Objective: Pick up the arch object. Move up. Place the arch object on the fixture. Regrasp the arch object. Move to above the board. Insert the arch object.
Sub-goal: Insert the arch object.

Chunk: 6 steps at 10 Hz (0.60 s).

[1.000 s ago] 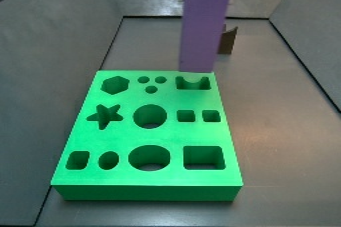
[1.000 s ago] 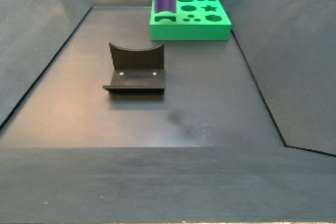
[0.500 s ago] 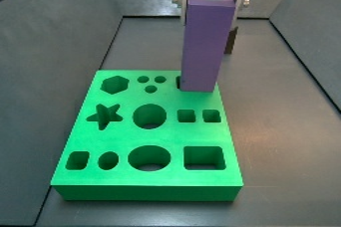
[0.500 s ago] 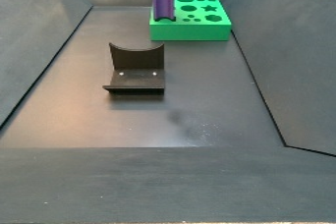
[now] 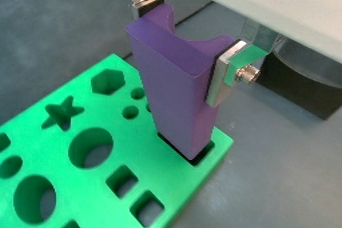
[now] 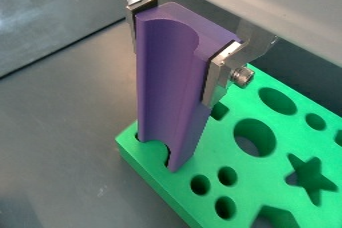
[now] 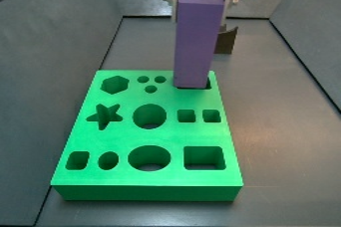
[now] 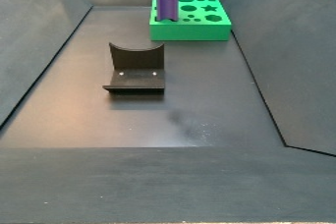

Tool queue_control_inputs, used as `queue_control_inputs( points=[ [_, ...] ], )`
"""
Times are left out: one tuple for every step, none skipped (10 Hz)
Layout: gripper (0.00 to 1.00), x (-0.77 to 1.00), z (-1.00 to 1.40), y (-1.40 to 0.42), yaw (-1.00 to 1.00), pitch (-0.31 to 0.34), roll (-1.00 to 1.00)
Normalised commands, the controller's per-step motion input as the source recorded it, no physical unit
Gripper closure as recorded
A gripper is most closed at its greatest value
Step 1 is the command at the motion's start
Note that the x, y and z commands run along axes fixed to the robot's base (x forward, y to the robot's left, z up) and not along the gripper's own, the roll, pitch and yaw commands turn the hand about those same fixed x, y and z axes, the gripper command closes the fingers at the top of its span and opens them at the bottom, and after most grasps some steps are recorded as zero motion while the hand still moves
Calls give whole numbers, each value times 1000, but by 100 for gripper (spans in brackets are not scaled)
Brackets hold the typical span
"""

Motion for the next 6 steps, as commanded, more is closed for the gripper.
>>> queue_control_inputs(
  points=[
    [100,209,-174,-14,0,-20,4],
    [100,111,-146,0,-3,0,0],
    [100,34,-269,0,-23,-7,0],
    [100,0,-551,0,-51,-50,19],
    [100,0,-851,0,-117,-164,10],
    [100,-23,-849,0,-74,-196,4]
  ],
)
